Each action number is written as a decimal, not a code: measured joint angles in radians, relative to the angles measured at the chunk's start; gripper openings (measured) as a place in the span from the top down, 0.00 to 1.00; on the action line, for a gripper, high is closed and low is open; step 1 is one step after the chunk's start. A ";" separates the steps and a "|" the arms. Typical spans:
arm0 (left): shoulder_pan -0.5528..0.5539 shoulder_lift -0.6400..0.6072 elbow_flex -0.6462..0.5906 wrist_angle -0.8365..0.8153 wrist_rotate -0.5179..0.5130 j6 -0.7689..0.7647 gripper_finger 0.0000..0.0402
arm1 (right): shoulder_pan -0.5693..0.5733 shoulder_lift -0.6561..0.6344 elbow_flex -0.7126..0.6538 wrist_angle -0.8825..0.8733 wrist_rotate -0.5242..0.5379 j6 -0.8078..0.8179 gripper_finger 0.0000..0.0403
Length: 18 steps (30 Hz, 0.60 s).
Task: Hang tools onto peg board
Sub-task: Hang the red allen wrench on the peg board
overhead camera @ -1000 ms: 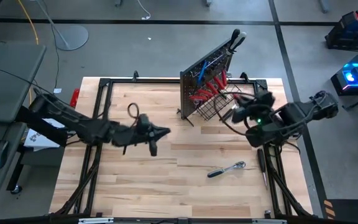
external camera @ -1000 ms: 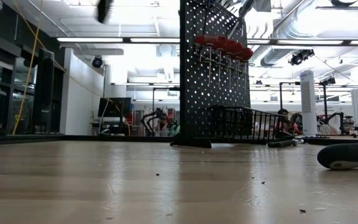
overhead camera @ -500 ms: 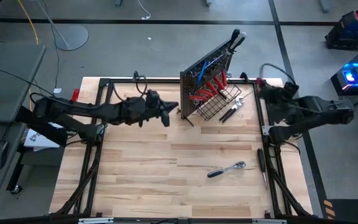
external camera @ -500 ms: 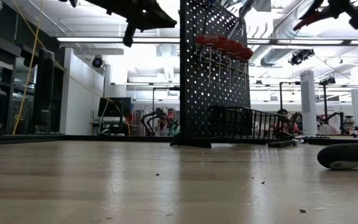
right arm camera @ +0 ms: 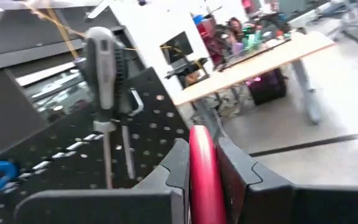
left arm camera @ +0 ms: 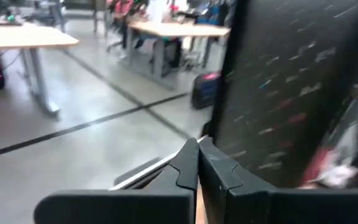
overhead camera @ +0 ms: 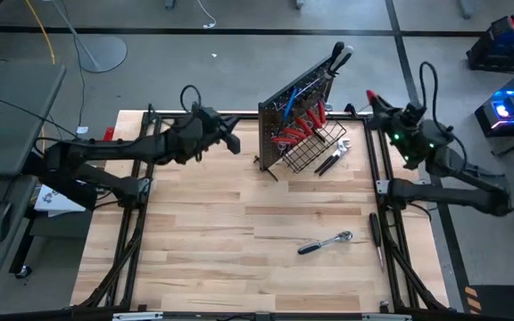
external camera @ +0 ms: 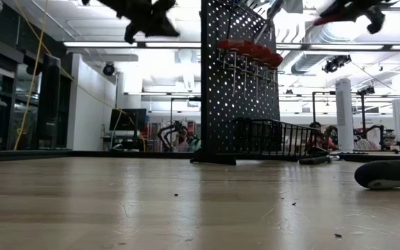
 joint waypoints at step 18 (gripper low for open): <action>0.203 0.004 0.000 -0.094 0.205 -0.020 1.00 | -0.291 0.231 -0.001 0.288 -0.325 -0.130 0.91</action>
